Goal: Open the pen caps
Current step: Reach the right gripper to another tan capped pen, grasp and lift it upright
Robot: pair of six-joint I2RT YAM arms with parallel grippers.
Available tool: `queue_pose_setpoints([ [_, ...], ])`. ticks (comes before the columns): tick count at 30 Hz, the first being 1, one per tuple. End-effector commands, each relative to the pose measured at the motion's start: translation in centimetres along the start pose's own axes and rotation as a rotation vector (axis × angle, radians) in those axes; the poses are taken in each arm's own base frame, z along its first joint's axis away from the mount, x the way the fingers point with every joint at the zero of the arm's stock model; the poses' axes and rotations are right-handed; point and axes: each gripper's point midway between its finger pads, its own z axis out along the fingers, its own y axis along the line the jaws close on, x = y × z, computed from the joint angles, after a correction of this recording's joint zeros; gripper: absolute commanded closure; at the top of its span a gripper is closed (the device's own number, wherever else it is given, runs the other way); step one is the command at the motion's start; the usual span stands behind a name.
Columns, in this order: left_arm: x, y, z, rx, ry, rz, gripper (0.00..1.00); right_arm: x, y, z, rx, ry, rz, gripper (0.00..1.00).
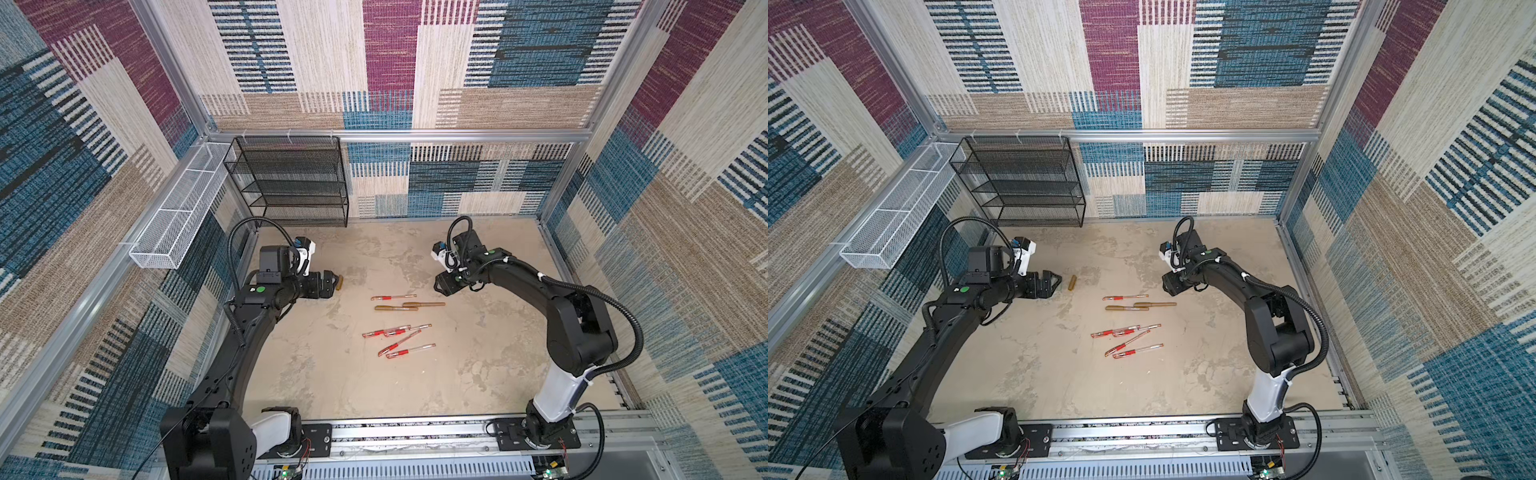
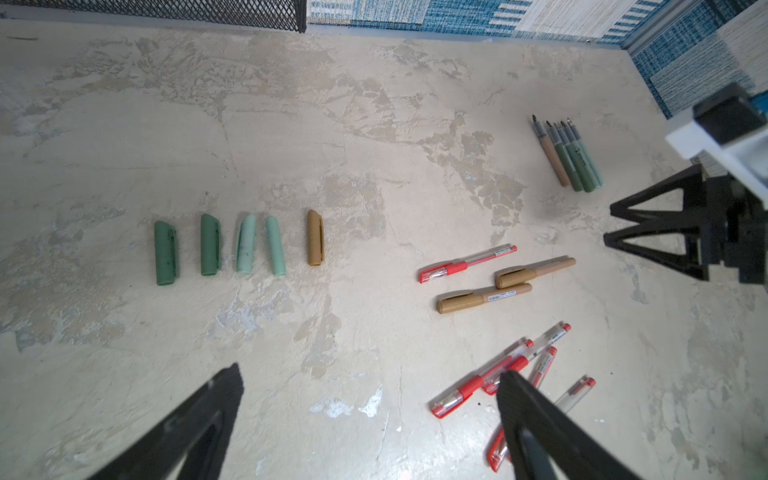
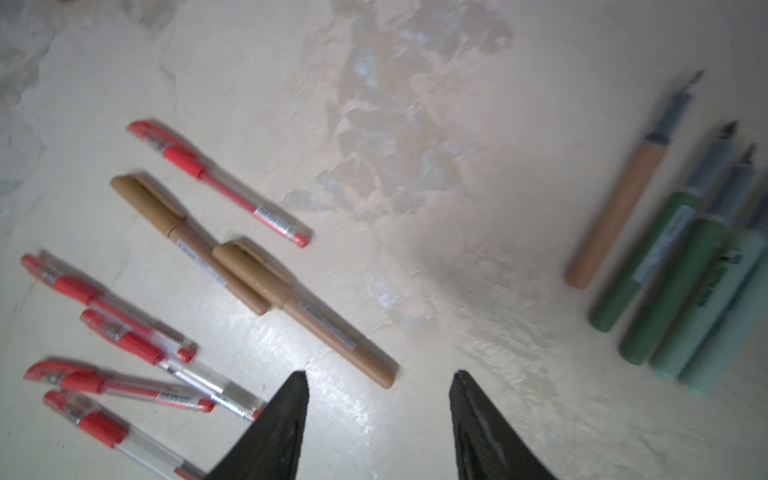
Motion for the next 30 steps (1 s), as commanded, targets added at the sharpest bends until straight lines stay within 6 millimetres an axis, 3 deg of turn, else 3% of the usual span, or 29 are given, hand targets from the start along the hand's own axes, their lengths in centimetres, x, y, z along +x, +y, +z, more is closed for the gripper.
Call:
queue_pose_setpoints([
  [1,-0.6,-0.3,-0.3,0.014,-0.015,0.009,0.01,-0.4,0.3,-0.3,0.005,-0.014,-0.123,0.43],
  [9,-0.6,-0.1,-0.3,0.006,-0.016,0.008,0.01,2.9,2.3,2.6,-0.067,0.140,-0.269,0.42],
  [12,-0.6,-0.1,-0.3,0.006,-0.017,0.003,0.01,4.2,2.2,4.1,-0.055,0.207,-0.303,0.42],
  [23,-0.4,0.3,-0.3,0.002,-0.015,-0.003,0.01,3.0,1.6,6.5,-0.040,0.251,-0.318,0.46],
  [30,-0.4,0.4,-0.3,0.001,-0.016,-0.009,0.01,4.4,2.3,7.6,-0.062,0.287,-0.338,0.57],
])
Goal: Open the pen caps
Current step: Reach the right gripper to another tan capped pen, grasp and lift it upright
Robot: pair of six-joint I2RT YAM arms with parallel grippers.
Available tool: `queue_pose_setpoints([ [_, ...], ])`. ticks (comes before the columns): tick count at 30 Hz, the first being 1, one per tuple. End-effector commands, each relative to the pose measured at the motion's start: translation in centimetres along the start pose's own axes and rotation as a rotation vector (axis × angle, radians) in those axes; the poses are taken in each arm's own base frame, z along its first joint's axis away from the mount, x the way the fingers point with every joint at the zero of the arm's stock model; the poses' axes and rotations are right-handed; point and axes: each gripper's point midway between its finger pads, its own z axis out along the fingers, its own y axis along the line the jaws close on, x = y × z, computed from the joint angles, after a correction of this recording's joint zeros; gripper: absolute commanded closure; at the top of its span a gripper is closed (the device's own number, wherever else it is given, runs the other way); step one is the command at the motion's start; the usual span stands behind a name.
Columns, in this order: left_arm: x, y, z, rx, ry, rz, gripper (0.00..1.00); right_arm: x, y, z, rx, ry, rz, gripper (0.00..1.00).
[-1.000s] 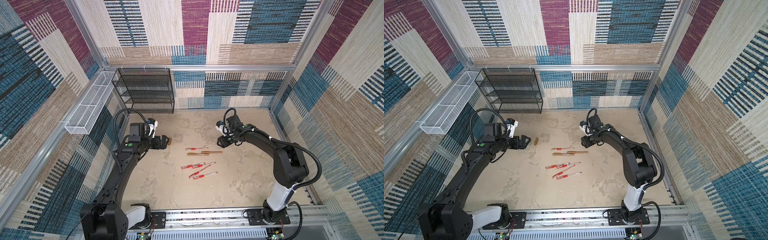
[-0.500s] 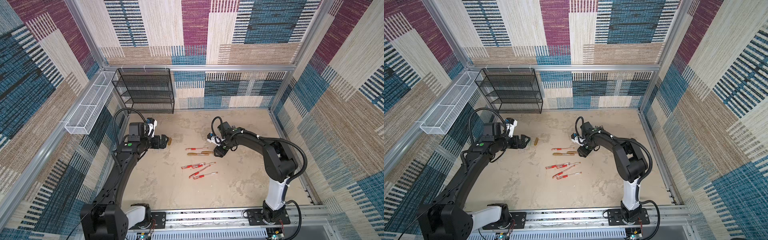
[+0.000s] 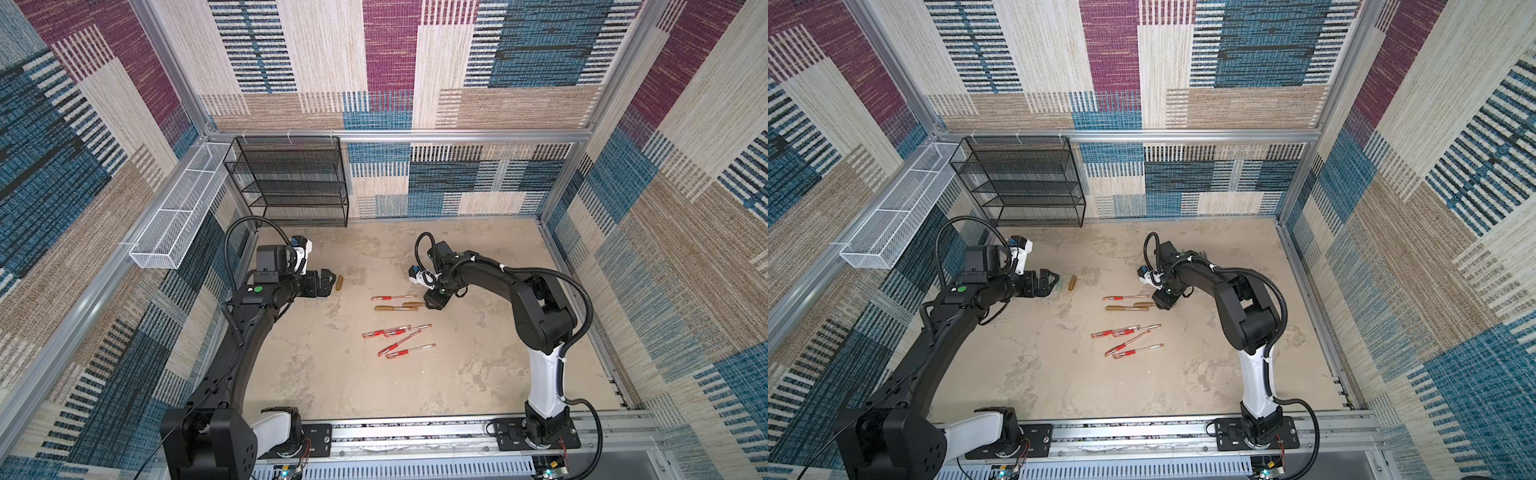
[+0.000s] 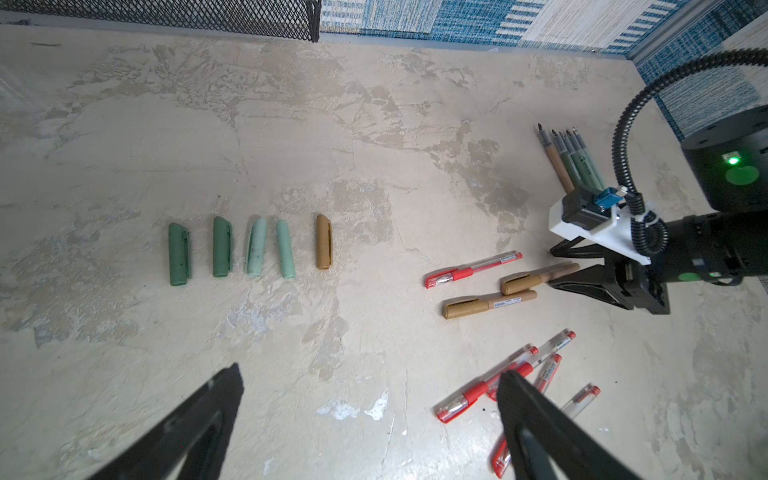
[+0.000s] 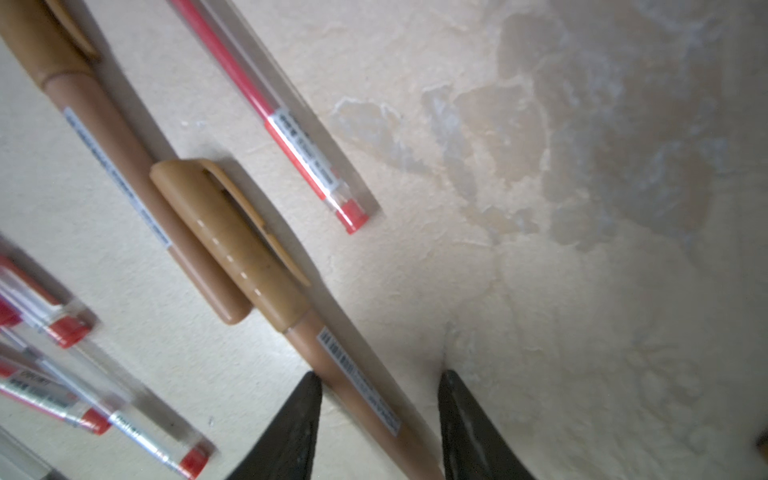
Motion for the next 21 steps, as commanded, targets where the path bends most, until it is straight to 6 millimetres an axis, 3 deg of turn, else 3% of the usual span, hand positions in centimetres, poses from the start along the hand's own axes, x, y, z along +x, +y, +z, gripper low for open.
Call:
queue_pose_setpoints([
  [1,-0.2,-0.3,0.0,0.015,-0.007,0.001,0.01,1.1,0.9,1.0,-0.030,0.043,-0.016,0.60],
  [12,-0.1,-0.2,0.0,0.014,-0.006,0.000,0.01,2.9,2.1,1.6,-0.060,0.074,-0.072,0.87],
  [21,-0.2,-0.2,0.0,0.015,-0.010,-0.007,0.01,1.7,2.2,-0.5,-0.051,0.013,-0.087,0.92],
])
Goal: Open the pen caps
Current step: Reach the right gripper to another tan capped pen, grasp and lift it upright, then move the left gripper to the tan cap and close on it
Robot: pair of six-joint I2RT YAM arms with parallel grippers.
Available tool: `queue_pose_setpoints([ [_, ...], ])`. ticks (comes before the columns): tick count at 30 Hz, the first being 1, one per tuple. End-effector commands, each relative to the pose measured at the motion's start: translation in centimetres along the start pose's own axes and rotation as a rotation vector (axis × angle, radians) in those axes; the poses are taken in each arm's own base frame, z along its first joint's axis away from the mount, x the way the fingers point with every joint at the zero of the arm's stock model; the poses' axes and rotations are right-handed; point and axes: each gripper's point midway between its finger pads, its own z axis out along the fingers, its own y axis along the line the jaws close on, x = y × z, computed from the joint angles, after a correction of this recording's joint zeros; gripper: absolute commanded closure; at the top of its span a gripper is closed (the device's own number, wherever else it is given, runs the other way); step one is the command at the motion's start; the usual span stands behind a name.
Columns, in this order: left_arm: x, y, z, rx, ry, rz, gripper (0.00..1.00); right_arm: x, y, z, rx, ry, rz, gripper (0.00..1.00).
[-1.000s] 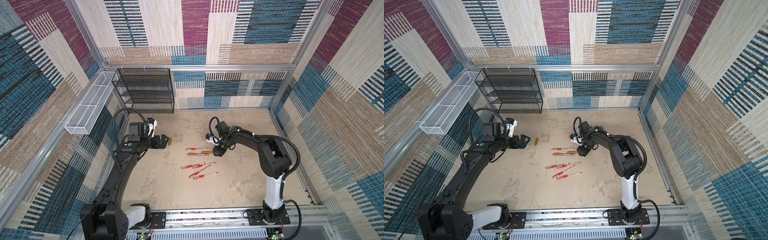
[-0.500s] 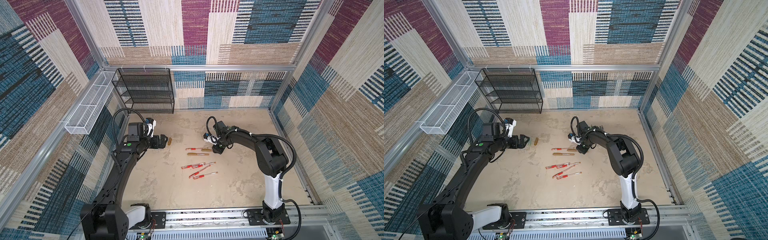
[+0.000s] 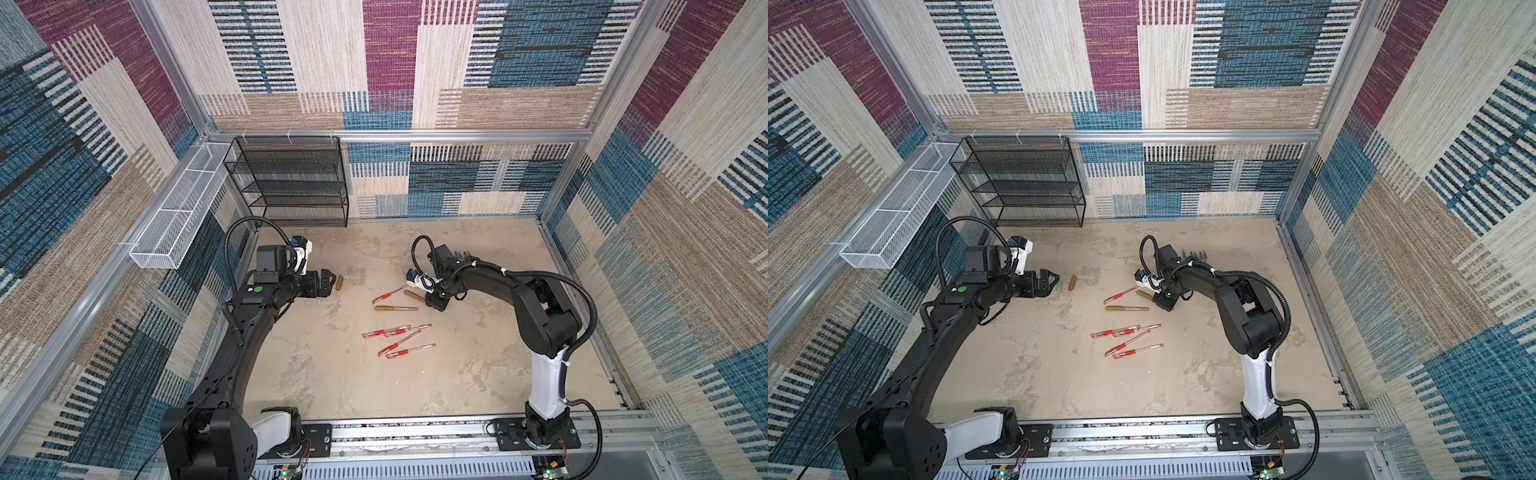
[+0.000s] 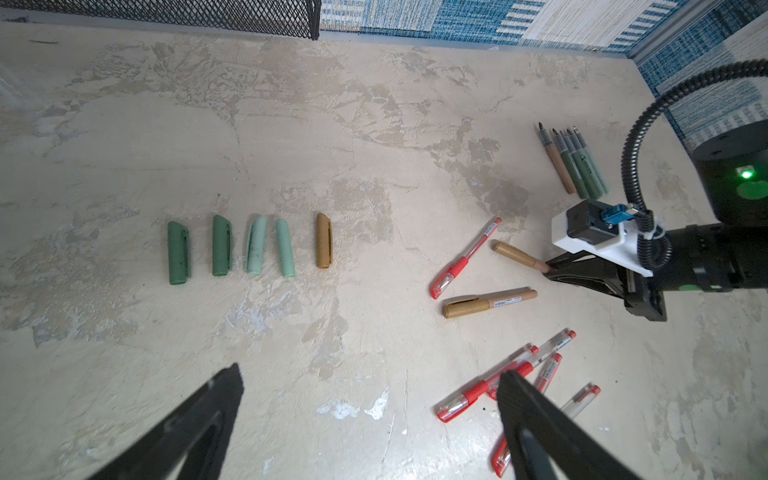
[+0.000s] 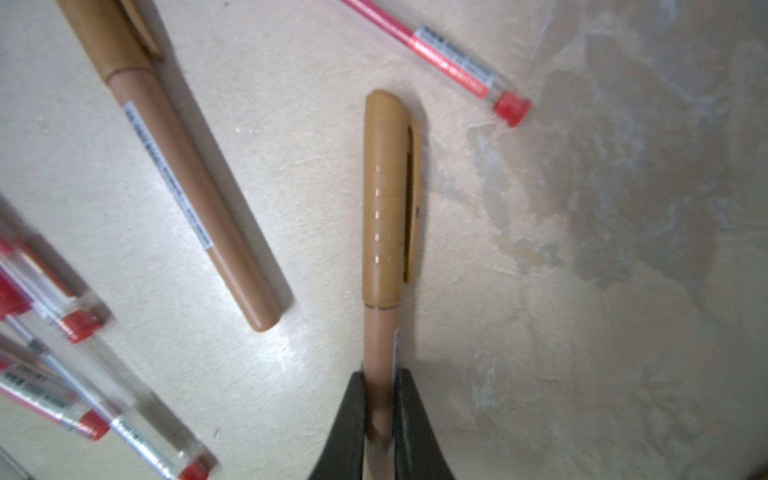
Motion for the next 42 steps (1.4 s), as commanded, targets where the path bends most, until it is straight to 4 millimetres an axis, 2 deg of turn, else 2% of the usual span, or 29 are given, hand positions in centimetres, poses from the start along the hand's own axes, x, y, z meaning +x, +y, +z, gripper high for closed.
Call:
queue_pose_setpoints([
  [1,-0.4,-0.3,0.0,0.018,-0.012,-0.008,0.01,1.2,1.1,-0.8,-0.032,0.048,0.005,0.93],
  [4,-0.7,-0.6,-0.2,0.033,-0.021,-0.027,0.00,-0.2,0.4,-2.1,0.003,-0.001,0.016,0.96],
  [8,-1.7,-1.2,-0.5,0.061,-0.038,-0.073,0.00,-2.9,0.6,-4.8,0.008,-0.131,0.019,1.00],
  [13,-3.1,-2.2,-0.6,0.119,-0.047,-0.164,0.03,-6.2,0.8,-8.5,0.020,-0.330,0.062,1.00],
  [16,-4.0,-3.2,-0.6,0.183,-0.052,-0.243,0.05,-8.5,1.6,-10.6,-0.003,-0.478,0.135,1.00],
  [19,-4.7,-4.3,-0.3,0.249,-0.045,-0.309,0.07,-10.5,3.0,-11.9,-0.018,-0.605,0.195,1.00],
  [23,-5.1,-6.8,0.4,0.354,-0.012,-0.312,0.08,-12.6,5.3,-12.9,-0.034,-0.738,0.265,1.00],
  [30,-4.5,-10.8,2.3,0.465,0.081,-0.259,0.10,-14.2,8.0,-13.1,-0.102,-0.854,0.419,1.00],
  [38,-3.3,-13.2,5.1,0.443,0.188,-0.205,0.17,-15.0,9.4,-13.1,-0.145,-0.894,0.499,1.00],
  [42,-2.8,-13.5,6.3,0.387,0.216,-0.152,0.22,-15.5,10.4,-12.6,-0.165,-0.873,0.485,1.00],
])
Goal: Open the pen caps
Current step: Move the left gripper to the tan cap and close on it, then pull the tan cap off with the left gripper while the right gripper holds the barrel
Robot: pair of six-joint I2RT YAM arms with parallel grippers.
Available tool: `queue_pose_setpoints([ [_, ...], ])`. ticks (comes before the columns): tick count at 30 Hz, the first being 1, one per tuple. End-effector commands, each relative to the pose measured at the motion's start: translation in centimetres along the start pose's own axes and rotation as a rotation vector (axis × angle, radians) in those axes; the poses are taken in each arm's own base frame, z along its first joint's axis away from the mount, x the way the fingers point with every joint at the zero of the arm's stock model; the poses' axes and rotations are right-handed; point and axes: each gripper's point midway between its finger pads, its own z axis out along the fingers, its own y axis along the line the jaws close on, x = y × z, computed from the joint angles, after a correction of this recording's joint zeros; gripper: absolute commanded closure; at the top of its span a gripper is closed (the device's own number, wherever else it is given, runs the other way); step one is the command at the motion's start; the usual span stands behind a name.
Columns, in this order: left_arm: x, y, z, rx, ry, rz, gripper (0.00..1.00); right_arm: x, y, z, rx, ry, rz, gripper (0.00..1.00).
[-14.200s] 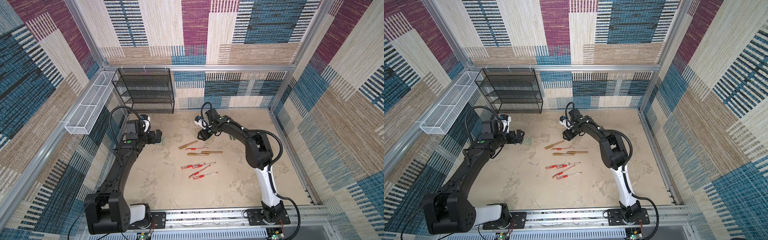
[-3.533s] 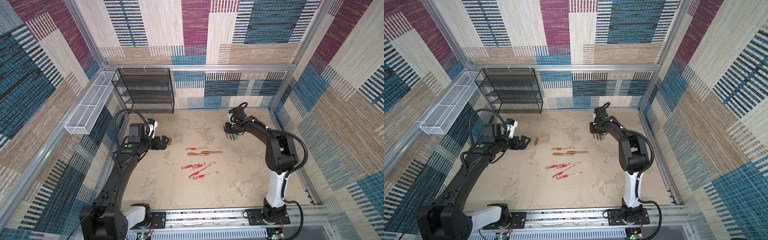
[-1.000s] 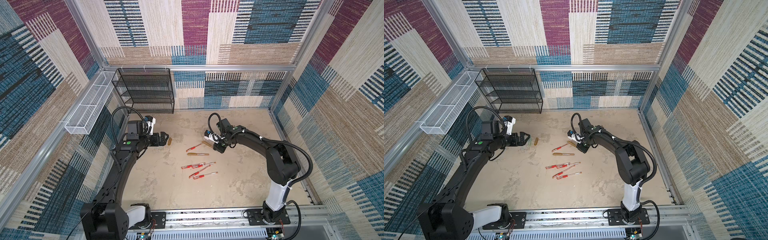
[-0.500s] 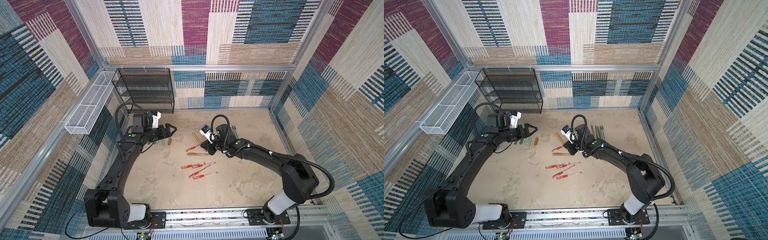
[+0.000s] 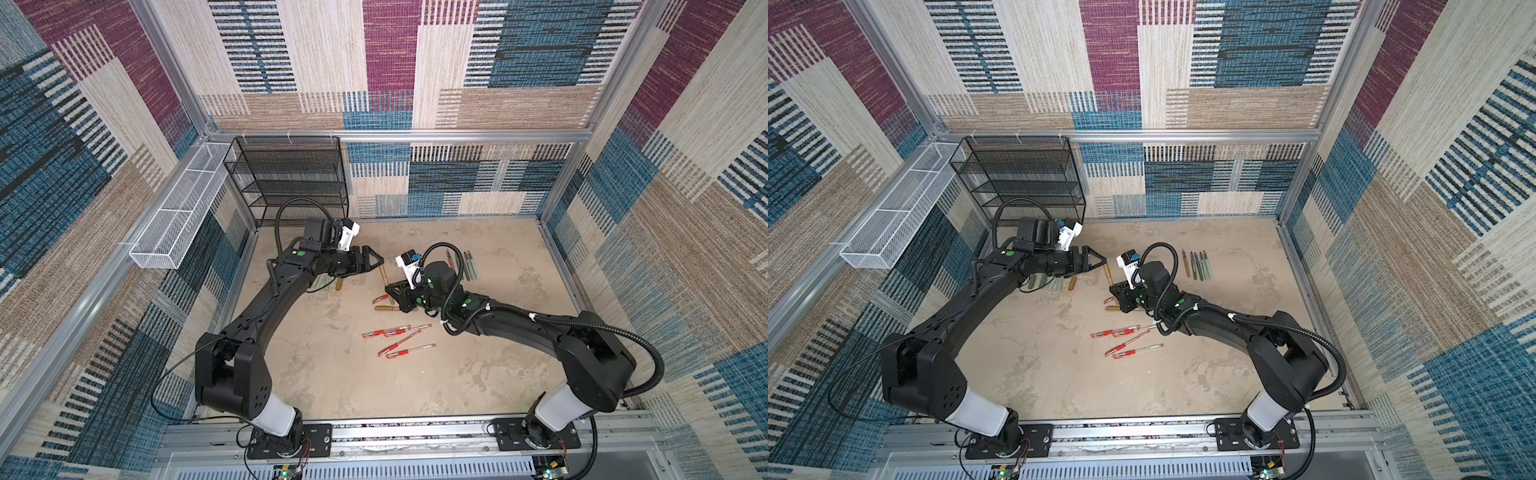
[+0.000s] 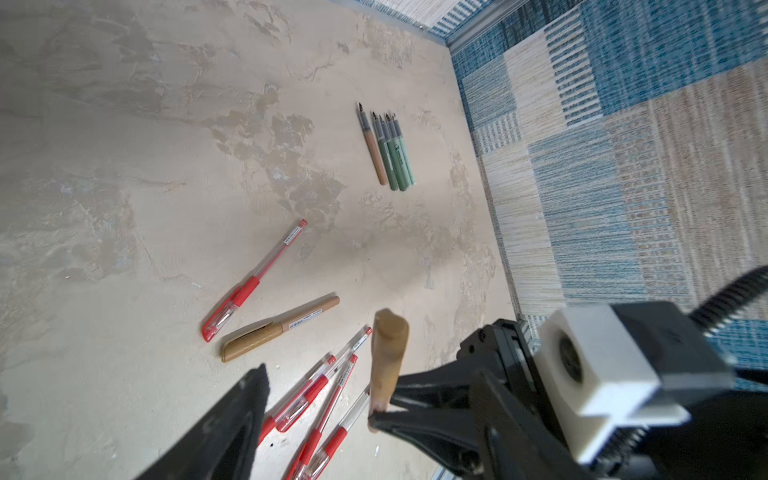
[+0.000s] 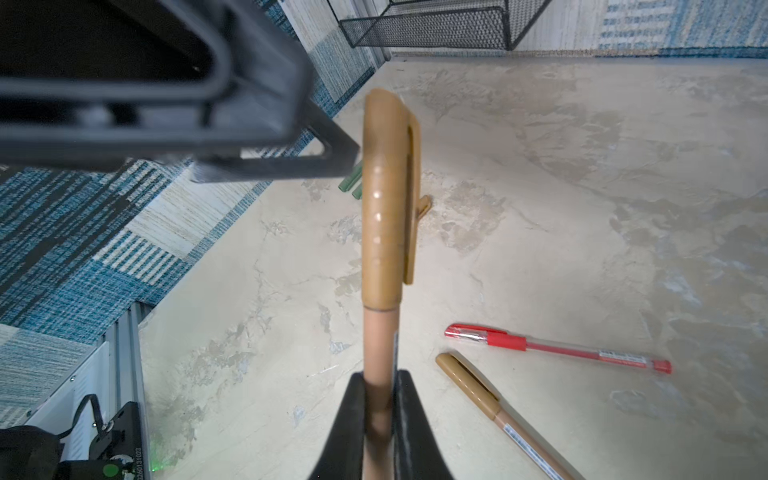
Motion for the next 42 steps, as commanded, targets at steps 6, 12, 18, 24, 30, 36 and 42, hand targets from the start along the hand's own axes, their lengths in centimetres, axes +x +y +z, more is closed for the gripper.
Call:
queue_pose_setpoints([
  [6,-0.1,0.5,1.4,-0.107,0.033,0.094,0.51,-0.9,1.1,0.8,-0.014,-0.041,0.029,1.00],
  [12,-0.2,1.4,1.3,-0.176,0.021,0.089,0.73,-0.8,1.4,1.1,-0.016,-0.037,0.026,1.00],
  [18,0.0,1.6,1.2,-0.189,0.018,0.093,1.00,-0.8,1.5,1.3,-0.018,-0.038,0.027,1.00],
  [24,-0.1,1.4,1.0,-0.184,0.020,0.113,1.00,-0.7,1.5,1.7,-0.015,-0.027,0.023,0.81],
  [30,0.0,1.5,0.9,-0.192,0.019,0.123,1.00,-1.1,1.5,2.2,-0.016,-0.032,0.013,0.74],
  [36,0.2,1.3,0.7,-0.183,0.017,0.130,1.00,-0.9,1.7,3.1,-0.034,-0.016,0.015,0.74],
  [42,0.1,1.3,0.2,-0.189,0.003,0.142,1.00,0.1,1.8,3.5,-0.053,0.015,0.023,1.00],
])
